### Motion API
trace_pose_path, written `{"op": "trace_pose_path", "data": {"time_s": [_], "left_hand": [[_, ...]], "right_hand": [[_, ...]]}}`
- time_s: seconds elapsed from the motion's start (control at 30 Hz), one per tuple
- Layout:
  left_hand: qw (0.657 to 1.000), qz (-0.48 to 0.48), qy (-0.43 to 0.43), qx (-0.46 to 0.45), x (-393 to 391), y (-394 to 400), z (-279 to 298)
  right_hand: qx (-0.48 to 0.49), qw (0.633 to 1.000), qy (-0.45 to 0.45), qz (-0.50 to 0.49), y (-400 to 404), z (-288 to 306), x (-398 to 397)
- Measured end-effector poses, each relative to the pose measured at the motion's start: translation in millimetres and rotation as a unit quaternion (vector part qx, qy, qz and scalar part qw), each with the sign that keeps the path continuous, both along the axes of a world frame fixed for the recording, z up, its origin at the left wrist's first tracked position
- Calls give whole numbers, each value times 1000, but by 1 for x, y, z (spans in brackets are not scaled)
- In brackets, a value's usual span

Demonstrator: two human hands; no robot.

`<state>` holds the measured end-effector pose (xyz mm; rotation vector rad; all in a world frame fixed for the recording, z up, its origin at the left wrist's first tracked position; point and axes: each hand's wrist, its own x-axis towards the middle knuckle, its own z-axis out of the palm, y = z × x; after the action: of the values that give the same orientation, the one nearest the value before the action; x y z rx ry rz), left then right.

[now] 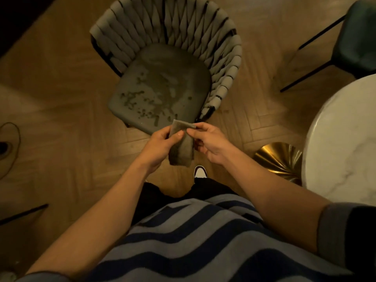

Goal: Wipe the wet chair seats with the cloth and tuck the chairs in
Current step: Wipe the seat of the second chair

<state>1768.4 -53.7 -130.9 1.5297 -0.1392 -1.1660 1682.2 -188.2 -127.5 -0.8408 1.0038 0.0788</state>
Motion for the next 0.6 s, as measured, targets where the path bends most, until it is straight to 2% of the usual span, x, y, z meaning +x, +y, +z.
{"op": "trace_pose_path", "data": {"time_s": [0.17, 0.3, 0.4, 0.5, 0.6], "left_hand": [[999, -34, 12, 15, 73, 22, -15], [997, -66, 7, 41, 132, 45, -27], [991, -123, -6, 55, 180, 65, -38], [984, -162, -25, 67, 216, 82, -53], [969, -205, -94, 96, 240, 93, -75]], "right_hand": [[17, 999, 22, -46, 26, -17, 62], [43, 991, 31, -124, 69, -25, 111], [64, 980, 33, -183, 105, -38, 146], [56, 976, 47, -204, 133, -52, 176], [26, 977, 83, -194, 148, -71, 188]]}}
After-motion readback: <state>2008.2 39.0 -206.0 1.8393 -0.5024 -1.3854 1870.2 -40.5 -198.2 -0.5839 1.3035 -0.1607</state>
